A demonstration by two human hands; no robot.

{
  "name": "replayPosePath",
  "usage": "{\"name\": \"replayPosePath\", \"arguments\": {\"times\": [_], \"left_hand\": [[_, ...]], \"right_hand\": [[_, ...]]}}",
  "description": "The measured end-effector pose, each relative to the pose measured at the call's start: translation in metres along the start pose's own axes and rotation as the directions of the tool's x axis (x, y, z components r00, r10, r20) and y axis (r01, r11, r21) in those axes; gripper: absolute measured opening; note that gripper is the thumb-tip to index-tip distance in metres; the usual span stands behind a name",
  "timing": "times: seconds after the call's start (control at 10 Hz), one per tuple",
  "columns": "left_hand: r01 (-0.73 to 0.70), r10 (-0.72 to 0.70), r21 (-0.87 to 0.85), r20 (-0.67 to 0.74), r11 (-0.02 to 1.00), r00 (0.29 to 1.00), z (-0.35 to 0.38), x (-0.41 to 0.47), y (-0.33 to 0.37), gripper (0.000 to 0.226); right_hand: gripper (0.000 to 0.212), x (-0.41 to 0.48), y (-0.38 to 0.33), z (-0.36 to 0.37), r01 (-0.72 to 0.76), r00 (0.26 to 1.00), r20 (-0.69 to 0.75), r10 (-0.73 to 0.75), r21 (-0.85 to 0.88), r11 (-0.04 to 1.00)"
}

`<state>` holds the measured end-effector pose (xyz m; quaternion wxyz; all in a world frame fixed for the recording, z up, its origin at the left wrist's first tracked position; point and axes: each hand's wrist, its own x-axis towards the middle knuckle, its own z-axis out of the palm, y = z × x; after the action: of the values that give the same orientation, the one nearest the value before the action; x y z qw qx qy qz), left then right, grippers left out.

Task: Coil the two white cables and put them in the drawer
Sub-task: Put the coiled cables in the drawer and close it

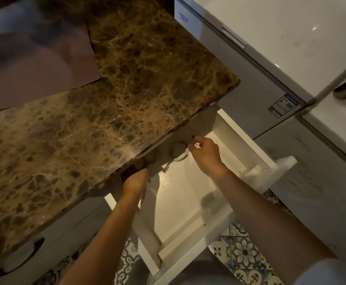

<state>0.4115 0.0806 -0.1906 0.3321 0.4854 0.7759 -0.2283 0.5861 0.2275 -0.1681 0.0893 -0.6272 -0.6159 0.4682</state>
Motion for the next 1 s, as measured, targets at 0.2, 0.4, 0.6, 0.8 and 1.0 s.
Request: {"name": "replayPosePath", "arguments": {"times": [0.2, 0.4, 0.6, 0.8, 1.0], "left_hand": [[-0.172, -0.102, -0.955, -0.201, 0.241, 0.974, 0.008, -0.07, 0.005, 0.041], [-0.397, 0.069, -0.901, -0.391, 0.177, 0.918, 0.026, -0.152, -0.018, 0.03], [-0.387, 0.083, -0.914, -0.379, 0.122, 0.922, 0.077, -0.209, -0.048, 0.025], [-0.269, 0.143, -0.963, -0.266, 0.002, 0.953, 0.124, -0.246, -0.053, 0.021], [-0.085, 0.089, -0.962, -0.111, -0.259, 0.99, 0.134, -0.26, -0.039, 0.012]], "right_hand": [[0.041, -0.06, -0.008, -0.005, 0.096, 0.99, -0.103, -0.092, 0.034, 0.995], [0.039, -0.153, 0.0, 0.01, 0.234, 0.948, -0.223, -0.229, -0.005, 0.972], [0.046, -0.24, 0.017, 0.049, 0.329, 0.872, -0.354, -0.337, -0.085, 0.94], [0.07, -0.288, 0.041, 0.093, 0.32, 0.832, -0.458, -0.313, -0.065, 0.945], [0.076, -0.308, 0.043, 0.102, 0.283, 0.858, -0.486, -0.166, 0.177, 0.943]]}}
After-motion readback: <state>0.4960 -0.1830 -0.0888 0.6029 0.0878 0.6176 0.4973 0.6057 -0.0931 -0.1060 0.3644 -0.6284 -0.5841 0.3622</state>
